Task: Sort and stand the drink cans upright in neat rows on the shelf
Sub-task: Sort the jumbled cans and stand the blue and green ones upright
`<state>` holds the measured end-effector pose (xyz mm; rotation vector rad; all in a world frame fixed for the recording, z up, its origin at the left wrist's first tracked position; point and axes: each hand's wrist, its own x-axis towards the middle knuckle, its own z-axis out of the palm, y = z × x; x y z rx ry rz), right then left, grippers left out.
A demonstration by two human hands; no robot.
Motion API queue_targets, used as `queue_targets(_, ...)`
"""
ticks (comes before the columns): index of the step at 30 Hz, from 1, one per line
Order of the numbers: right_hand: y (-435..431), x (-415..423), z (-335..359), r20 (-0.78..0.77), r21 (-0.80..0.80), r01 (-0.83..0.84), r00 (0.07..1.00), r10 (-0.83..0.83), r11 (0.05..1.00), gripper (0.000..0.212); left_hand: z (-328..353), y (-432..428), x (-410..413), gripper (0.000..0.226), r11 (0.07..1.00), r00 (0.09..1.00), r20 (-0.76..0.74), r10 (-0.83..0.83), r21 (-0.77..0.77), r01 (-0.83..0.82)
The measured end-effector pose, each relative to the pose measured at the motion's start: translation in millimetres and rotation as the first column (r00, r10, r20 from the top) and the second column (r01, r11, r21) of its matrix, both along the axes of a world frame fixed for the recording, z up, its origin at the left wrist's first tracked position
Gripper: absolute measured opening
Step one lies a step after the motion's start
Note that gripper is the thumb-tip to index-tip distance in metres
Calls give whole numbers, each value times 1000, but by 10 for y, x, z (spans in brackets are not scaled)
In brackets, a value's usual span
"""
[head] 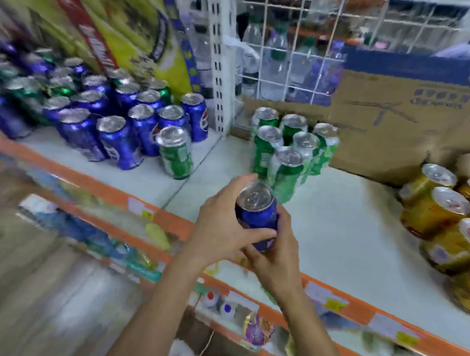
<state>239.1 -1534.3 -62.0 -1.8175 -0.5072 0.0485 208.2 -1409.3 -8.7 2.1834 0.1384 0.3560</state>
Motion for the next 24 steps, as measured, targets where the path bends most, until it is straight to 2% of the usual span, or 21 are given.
queue_targets(3, 632, -24, 76, 45, 27, -53, 998, 51, 998, 68, -10, 590, -148, 90, 994, 998, 13, 64, -88, -63)
queue_targets(6, 1264, -103, 99, 17, 92, -86, 996, 85, 992, 71, -60, 1208, -282, 95, 964, 995, 33, 97, -252, -86)
queue_targets(11, 2370, -296, 156, 14, 125, -148, 989, 148, 981, 70, -121, 2211, -532, 71, 920, 983, 27, 181, -357, -160)
queue_targets(15, 3213, -354, 220, -7, 51, -259, 966, 259, 965, 76, -164, 3013, -662, 78, 847, 943, 43, 330, -454, -276)
queue_targets(17, 3565, -321, 235, 68, -82, -270, 959, 276, 959, 78, -152, 3364, -682, 80, 819, 903, 67, 424, -453, -351)
queue_targets(19, 3820, -276, 278, 158, -185, -242, 949, 272, 952, 71, -137, 3686, -658, 72, 783, 833, 81, 547, -402, -475)
queue_targets(22, 3996, -169, 321, 330, -215, -142, 920, 209, 966, 53, -120, 4104, -564, 64, 705, 714, 90, 694, -290, -648)
queue_targets(24, 4020, -88, 366, 403, -188, -80, 903, 151, 979, 45, -146, 4327, -462, 68, 653, 670, 19, 742, -244, -717)
